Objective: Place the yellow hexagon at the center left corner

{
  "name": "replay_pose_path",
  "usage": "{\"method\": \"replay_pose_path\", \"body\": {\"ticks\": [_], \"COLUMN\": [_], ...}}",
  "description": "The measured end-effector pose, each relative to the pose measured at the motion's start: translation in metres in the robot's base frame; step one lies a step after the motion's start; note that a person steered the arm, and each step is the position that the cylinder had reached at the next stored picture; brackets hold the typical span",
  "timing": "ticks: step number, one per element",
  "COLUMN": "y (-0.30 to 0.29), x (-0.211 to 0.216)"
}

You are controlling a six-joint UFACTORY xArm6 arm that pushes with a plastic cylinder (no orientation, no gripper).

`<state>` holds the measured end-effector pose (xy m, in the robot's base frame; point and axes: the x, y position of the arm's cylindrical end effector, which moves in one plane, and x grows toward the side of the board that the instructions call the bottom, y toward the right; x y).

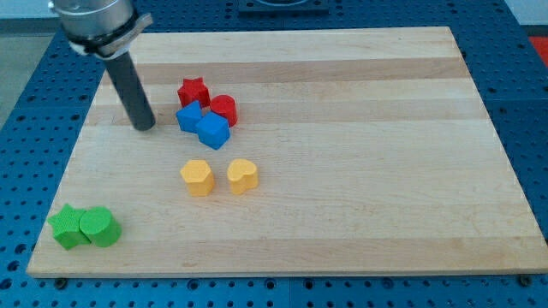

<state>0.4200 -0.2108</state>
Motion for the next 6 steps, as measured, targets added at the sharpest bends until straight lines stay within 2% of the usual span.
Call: {"method": "replay_pose_path", "body": {"ticks": [1, 3, 5, 6], "y": [0.011, 0.024, 0.114, 0.109], "x": [0.051, 0.116, 0.121, 0.111]}}
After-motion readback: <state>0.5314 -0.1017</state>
